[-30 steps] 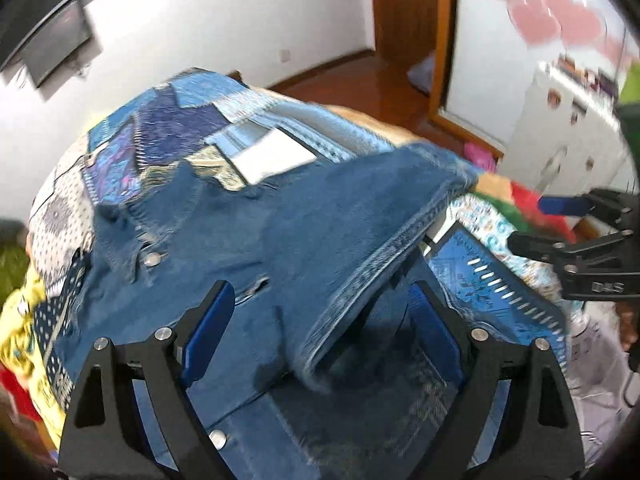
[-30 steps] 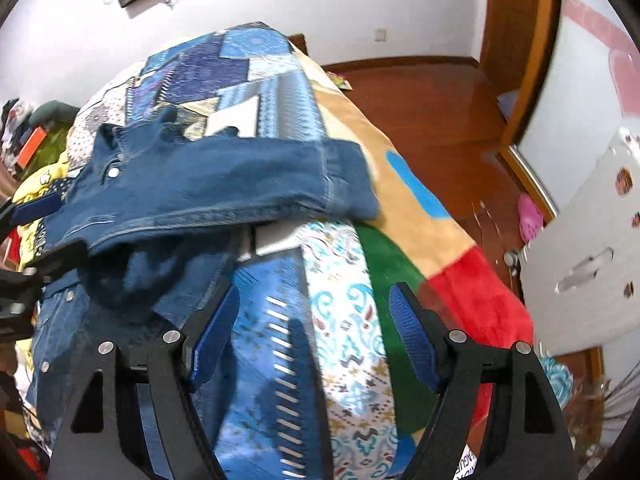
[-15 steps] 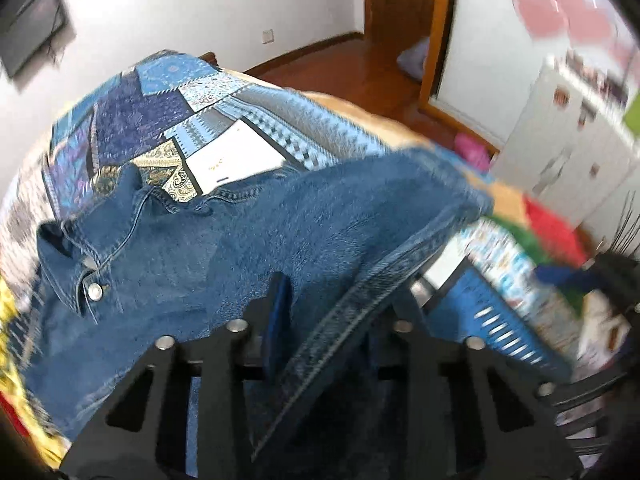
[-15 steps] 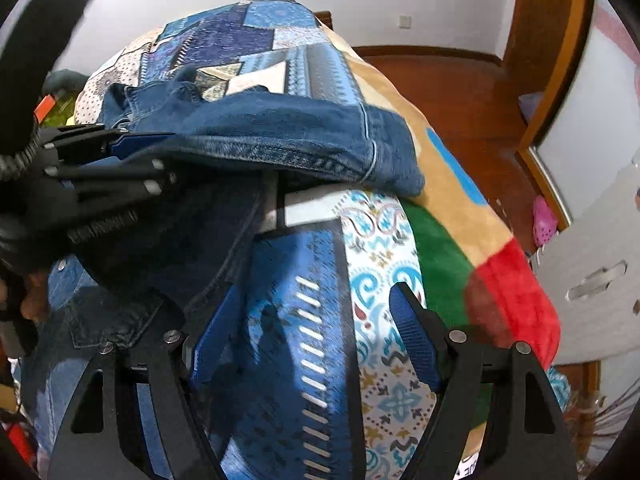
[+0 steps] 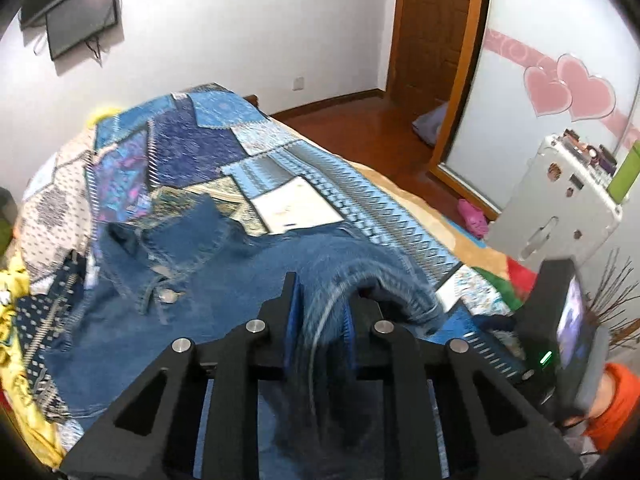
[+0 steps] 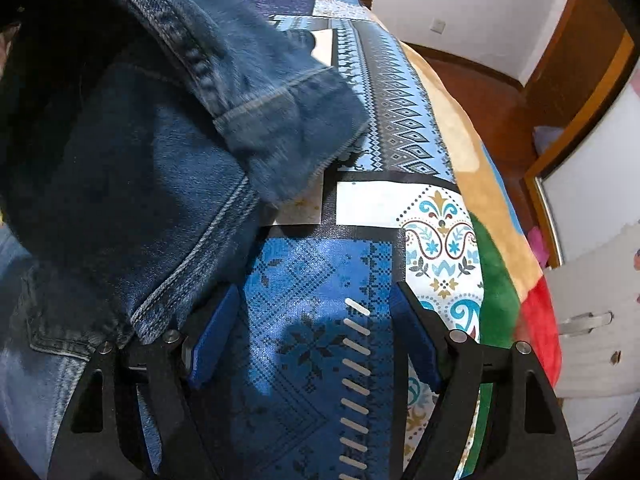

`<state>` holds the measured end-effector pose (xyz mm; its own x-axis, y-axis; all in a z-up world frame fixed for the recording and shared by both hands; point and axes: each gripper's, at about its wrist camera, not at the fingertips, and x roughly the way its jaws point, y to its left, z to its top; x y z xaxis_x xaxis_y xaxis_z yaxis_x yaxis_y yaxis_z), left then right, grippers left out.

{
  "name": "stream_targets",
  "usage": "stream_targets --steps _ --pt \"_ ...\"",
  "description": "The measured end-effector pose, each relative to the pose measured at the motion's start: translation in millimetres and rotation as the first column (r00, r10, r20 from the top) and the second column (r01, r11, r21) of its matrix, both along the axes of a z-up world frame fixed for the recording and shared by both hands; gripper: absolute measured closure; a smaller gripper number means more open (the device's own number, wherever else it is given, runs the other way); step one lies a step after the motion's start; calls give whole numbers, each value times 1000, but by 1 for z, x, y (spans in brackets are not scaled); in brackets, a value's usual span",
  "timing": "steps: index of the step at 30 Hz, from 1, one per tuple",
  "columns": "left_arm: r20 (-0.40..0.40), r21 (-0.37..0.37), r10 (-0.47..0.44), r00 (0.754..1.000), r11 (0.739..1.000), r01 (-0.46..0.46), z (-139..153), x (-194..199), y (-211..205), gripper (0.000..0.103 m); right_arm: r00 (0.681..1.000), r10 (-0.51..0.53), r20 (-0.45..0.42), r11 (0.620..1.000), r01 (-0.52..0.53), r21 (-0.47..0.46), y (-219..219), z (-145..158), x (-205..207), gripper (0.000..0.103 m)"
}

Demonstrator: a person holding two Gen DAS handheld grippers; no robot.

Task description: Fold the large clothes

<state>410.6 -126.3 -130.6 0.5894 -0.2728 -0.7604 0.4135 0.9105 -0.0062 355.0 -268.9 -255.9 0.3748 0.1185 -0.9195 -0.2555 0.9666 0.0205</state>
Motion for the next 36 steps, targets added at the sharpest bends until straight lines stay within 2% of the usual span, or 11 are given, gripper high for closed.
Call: stream_targets --steps 2,5,8,14,17,19,20,27,30,33,36 --pt "21 35 27 999 999 -28 -1 0 9 91 999 -35 -9 998 35 58 -8 9 2 28" --pt "33 12 74 997 997 -74 -1 -3 32 96 996 -88 29 986 82 147 -20 31 0 28" --pt "62 38 116 991 992 -118 -2 -8 52 97 994 -91 62 979 78 187 -16 45 -1 28" --pt "-58 98 103 993 990 -97 -24 -15 78 96 1000 -19 -6 996 20 83 15 11 4 28" --pt "-82 120 57 995 992 -46 -27 -22 71 83 999 -37 12 995 36 98 7 4 1 24" --pt "-66 121 34 997 992 -26 -26 -25 64 54 999 -44 13 993 43 107 3 5 0 22" --pt "-45 121 24 999 992 -19 -24 -27 59 51 999 -44 9 993 43 111 1 5 0 21" --pt "-12 165 -34 999 986 35 -30 -14 19 50 999 -41 27 993 37 115 2 4 1 19" --pt "-44 206 -3 999 979 12 -48 10 8 50 999 -40 35 992 35 125 1 3 -2 19" --pt "-83 196 36 996 980 -19 -60 36 2 50 998 -38 43 992 33 125 3 3 -2 19" --pt "-66 196 69 995 979 -55 -59 49 -2 50 998 -38 45 991 32 131 1 3 -3 19"
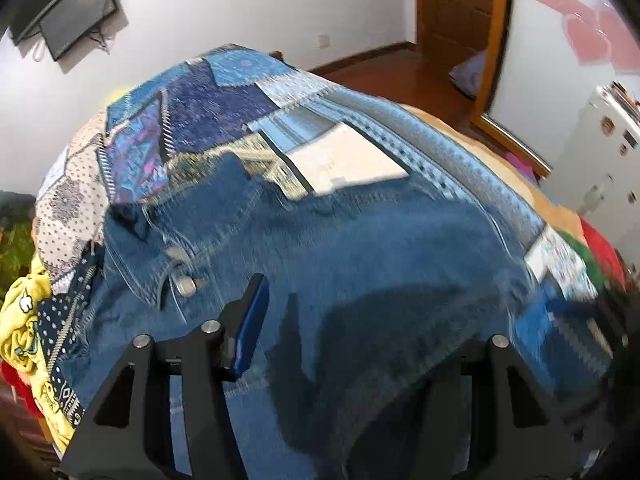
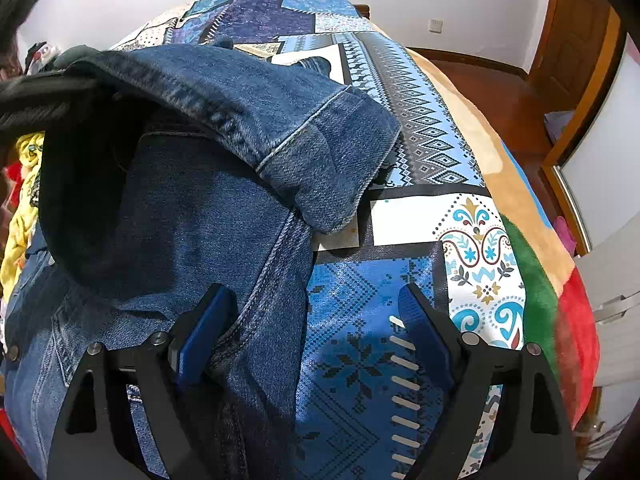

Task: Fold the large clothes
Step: 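Fold the side edge over toward the jacket's middle with the left tool, release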

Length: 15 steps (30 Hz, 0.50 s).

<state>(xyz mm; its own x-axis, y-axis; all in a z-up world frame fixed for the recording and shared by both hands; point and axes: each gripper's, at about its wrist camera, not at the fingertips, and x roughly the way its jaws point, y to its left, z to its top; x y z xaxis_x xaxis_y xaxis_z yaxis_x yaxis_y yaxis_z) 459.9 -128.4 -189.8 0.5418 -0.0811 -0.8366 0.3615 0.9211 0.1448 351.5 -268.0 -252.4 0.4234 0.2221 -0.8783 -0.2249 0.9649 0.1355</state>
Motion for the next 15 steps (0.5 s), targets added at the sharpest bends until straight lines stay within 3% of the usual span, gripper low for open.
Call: stream_targets --steps 4,8,12,15 --pt "67 -7 57 996 998 -56 18 8 13 50 1000 4 1 1000 -4 2 -1 0 0 18" --pt "134 -22 174 975 985 -173 42 7 62 50 1000 9 -1 1000 -9 2 -1 0 0 18" --pt "97 -76 254 962 966 -248 49 -4 115 50 1000 10 -3 1000 -10 16 0 0 1 14" --pt "82 -38 264 961 965 -261 35 -27 135 50 1000 5 -14 1000 -5 22 0 0 4 13"
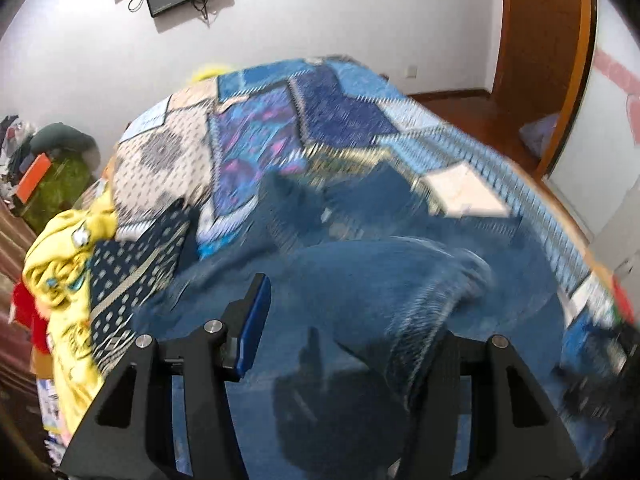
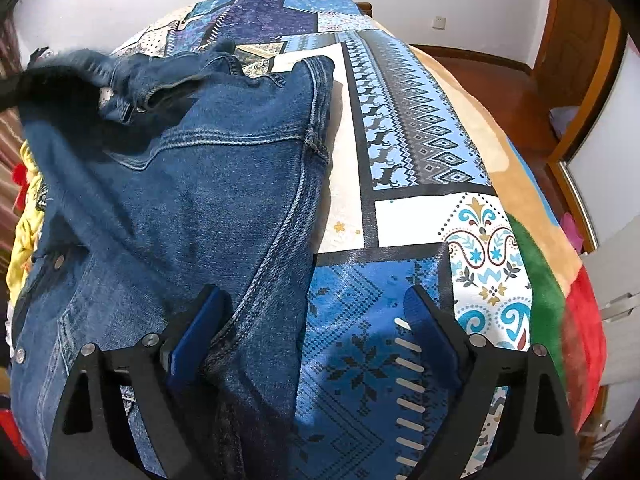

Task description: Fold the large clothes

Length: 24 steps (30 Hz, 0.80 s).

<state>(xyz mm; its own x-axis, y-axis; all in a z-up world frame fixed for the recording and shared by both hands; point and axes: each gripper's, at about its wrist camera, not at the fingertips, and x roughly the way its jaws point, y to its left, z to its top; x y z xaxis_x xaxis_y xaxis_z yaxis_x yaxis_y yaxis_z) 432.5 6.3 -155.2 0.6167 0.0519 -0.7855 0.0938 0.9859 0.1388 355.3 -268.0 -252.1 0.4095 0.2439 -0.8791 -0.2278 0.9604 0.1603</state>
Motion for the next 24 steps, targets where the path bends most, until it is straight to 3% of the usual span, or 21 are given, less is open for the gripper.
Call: stream_targets --steps 2,8,13,21,24 --pt "-7 23 10 1000 1000 -10 -13 -19 12 50 1000 1 4 1000 -1 -18 3 0 -1 13" --pt "-135 -141 116 984 981 -135 -60 -60 63 44 1000 4 -3 999 -4 -44 7 0 0 12" --pt "-127 -66 130 983 988 -139 -82 -86 62 25 1000 -3 -9 998 2 -70 11 1 3 12" --pt "-146 22 80 986 997 -78 -76 -85 54 23 999 -31 -38 996 27 -82 10 8 3 12" --pt "-147 4 25 989 1000 -25 -66 -78 46 23 999 -30 -25 996 28 -81 9 18 1 12"
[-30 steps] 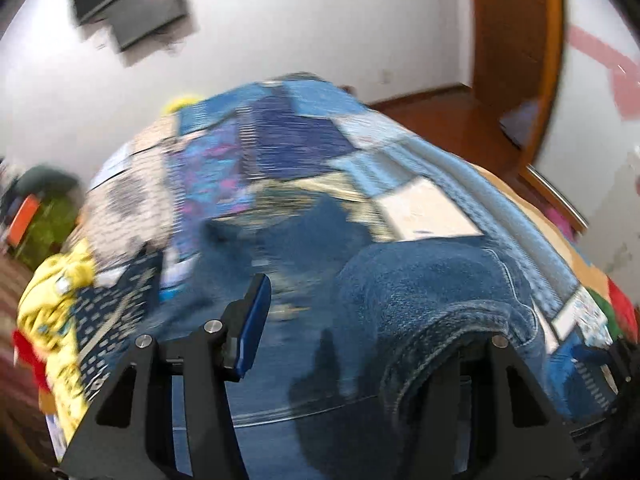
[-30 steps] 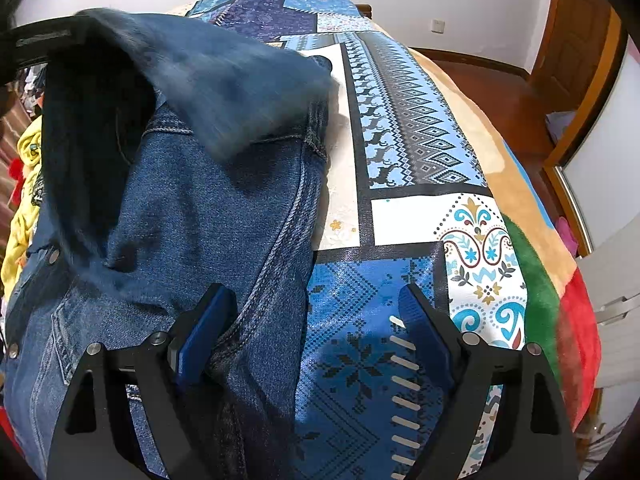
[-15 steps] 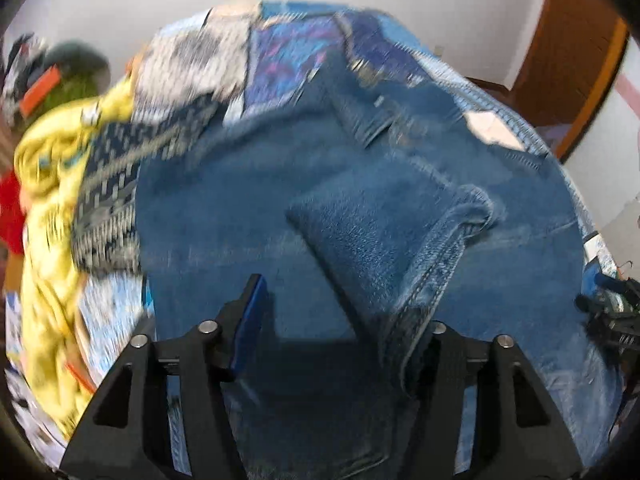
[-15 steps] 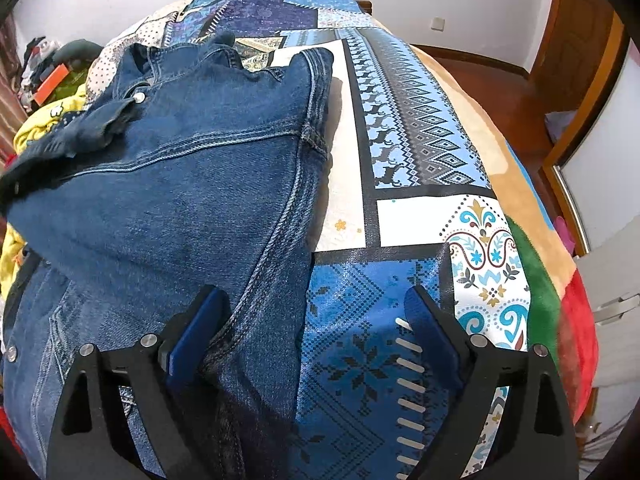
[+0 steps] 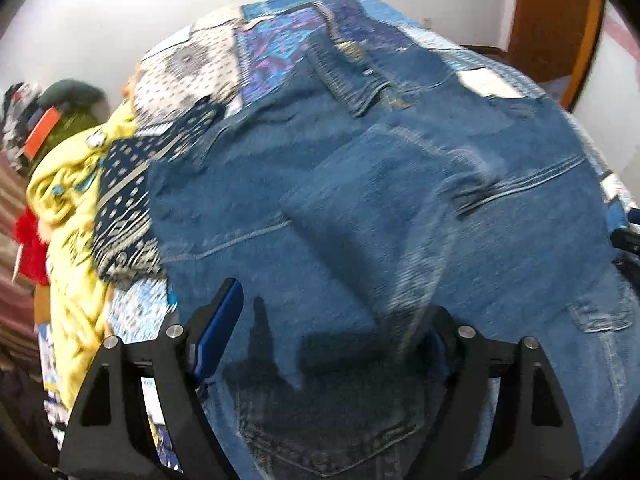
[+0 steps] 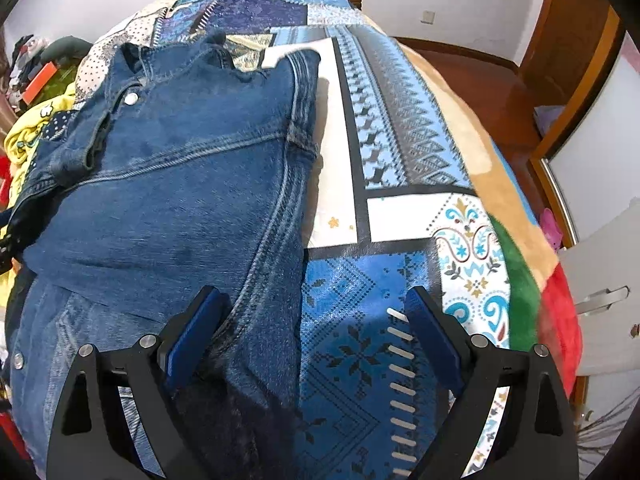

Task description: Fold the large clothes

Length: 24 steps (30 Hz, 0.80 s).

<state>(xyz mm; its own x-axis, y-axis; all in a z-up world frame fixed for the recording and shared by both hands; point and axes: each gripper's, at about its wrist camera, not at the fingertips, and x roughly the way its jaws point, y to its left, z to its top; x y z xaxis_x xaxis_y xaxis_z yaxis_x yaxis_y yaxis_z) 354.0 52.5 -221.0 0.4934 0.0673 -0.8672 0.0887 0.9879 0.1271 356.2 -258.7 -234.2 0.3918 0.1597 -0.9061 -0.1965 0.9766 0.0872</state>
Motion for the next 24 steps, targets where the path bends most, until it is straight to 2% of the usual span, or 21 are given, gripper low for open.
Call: stream_targets --steps 3,8,10,13,15,18,21,24 --pt "0 -9 -27 1000 1000 27 4 12 -9 23 1000 9 28 1000 -10 18 3 11 -2 12" --pt "-43 59 -60 997 996 62 -10 42 -32 23 997 30 69 997 -34 66 20 25 2 11" --pt "-55 87 -60 997 994 64 -15 52 -40 18 997 37 69 997 -41 61 28 23 5 11" --pt "2 108 -58 998 993 57 -9 54 -40 16 997 58 47 997 -60 46 38 12 9 11" --pt "40 119 -17 999 993 12 -2 53 -31 16 997 75 14 996 -76 39 44 3 11 11" --pt "79 67 68 995 995 -73 9 50 -3 16 995 92 -29 995 -91 32 47 -10 13 11" --pt "100 6 182 978 983 -183 16 41 39 16 995 83 -46 994 -80 69 42 -13 15 11" --pt "95 -4 240 966 970 -241 14 24 74 16 996 75 -56 994 -70 86 40 -14 16 11"
